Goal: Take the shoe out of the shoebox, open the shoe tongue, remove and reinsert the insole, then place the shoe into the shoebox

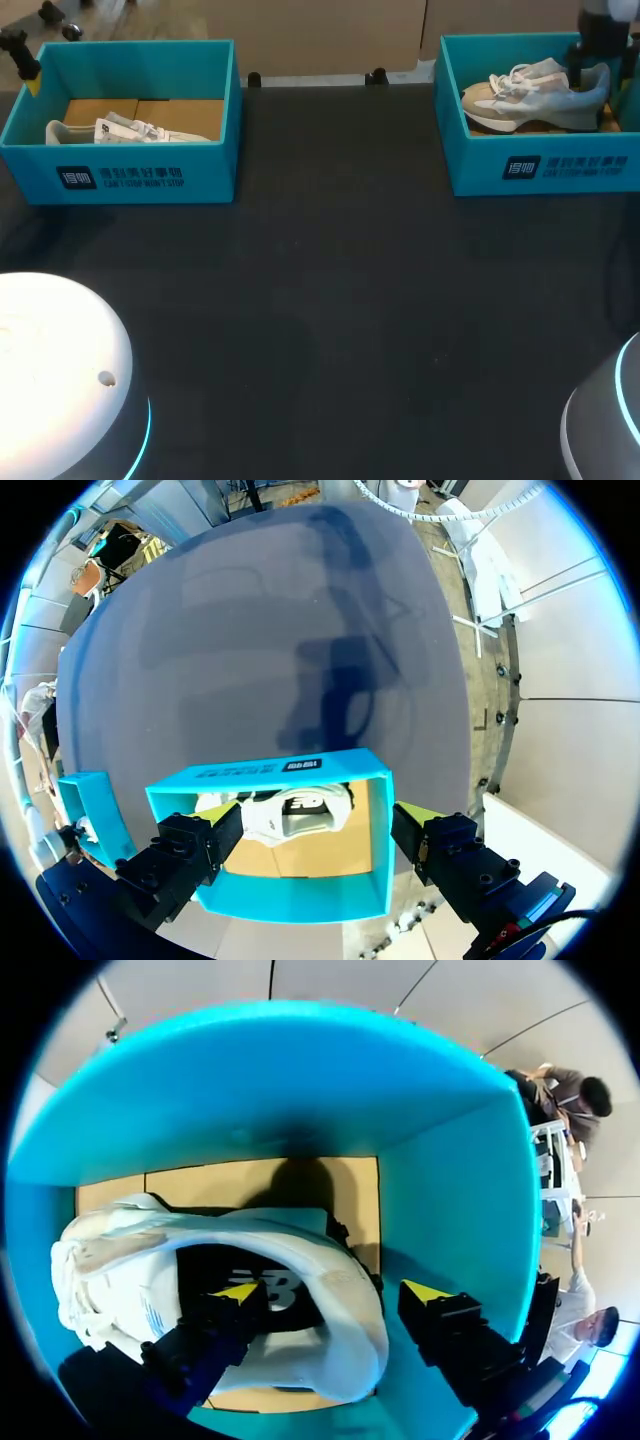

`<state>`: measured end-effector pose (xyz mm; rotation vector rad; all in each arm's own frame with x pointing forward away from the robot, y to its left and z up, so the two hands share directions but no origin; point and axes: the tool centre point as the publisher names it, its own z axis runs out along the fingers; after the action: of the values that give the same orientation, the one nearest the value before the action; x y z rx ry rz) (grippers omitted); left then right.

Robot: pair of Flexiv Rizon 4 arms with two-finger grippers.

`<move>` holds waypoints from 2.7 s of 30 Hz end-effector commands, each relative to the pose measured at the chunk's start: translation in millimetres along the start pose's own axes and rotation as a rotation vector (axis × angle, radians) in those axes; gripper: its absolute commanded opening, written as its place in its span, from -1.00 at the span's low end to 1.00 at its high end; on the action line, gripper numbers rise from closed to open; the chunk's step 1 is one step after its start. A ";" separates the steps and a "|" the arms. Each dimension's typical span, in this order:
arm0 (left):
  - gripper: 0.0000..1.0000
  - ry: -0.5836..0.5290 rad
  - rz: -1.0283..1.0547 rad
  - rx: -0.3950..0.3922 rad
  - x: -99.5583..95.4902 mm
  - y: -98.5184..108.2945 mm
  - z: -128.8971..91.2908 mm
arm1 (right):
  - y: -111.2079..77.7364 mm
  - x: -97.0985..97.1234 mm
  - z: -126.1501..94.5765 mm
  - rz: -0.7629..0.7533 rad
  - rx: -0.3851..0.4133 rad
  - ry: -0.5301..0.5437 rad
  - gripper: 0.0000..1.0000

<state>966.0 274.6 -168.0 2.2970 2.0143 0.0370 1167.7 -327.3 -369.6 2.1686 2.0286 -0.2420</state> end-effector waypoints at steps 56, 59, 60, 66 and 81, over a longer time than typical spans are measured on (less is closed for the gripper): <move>1.00 0.002 0.001 0.000 0.1 -0.2 -0.1 | -1.2 0.6 25.7 0.075 0.076 0.127 -0.02; 1.00 0.002 0.001 0.000 0.1 -0.2 -0.1 | -1.4 1.9 26.5 0.075 0.078 0.138 -0.15; 1.00 0.002 0.001 0.000 0.1 -0.2 -0.1 | -1.3 2.4 26.8 0.075 0.081 0.142 -0.18; 1.00 0.002 0.001 0.000 0.1 -0.2 -0.1 | -2.3 4.9 22.6 0.078 0.077 0.153 -0.91; 1.00 0.002 0.001 0.000 0.1 -0.2 -0.1 | -5.3 -5.6 -35.5 0.185 0.035 0.101 -1.00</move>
<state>966.0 274.7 -168.0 2.2969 2.0144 0.0369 1168.4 -328.5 -362.7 2.4133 1.8946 -0.1399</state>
